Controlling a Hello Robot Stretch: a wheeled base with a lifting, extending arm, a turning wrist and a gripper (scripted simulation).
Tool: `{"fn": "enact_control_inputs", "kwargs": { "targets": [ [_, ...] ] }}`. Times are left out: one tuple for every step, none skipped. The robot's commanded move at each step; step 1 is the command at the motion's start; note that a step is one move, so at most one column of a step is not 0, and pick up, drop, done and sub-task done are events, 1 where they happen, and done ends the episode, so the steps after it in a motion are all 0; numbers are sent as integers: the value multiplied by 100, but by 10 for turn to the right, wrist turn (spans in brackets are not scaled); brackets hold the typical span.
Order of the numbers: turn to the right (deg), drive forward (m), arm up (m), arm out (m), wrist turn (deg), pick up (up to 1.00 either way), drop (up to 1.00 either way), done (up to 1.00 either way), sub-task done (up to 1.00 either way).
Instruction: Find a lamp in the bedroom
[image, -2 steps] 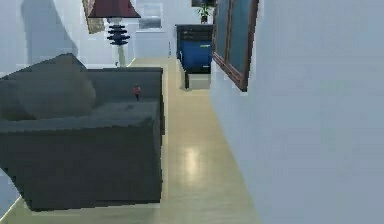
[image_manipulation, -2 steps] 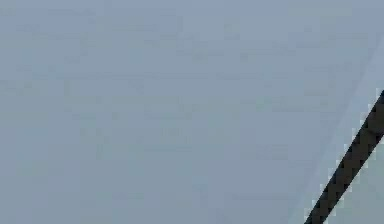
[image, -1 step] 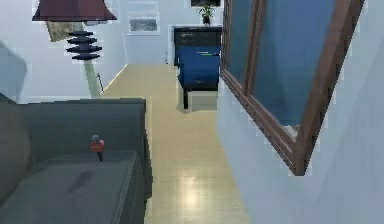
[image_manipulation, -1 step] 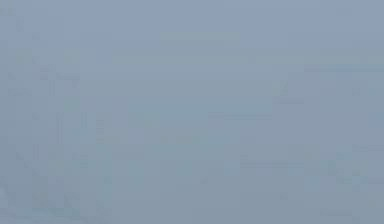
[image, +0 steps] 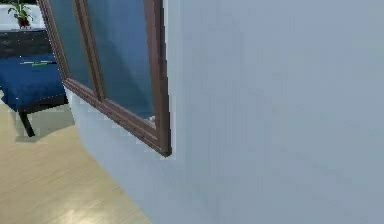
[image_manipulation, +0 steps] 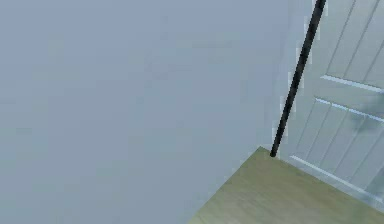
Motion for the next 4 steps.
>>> {"fn": "enact_control_inputs", "kwargs": {
  "targets": [
    [0,5,0,0,0,0,0,0,0],
    [-450,0,0,0,0,0,0,0,0],
    [0,100,0,0,0,0,0,0,0],
    [0,65,0,0,0,0,0,0,0]
  ]
}}
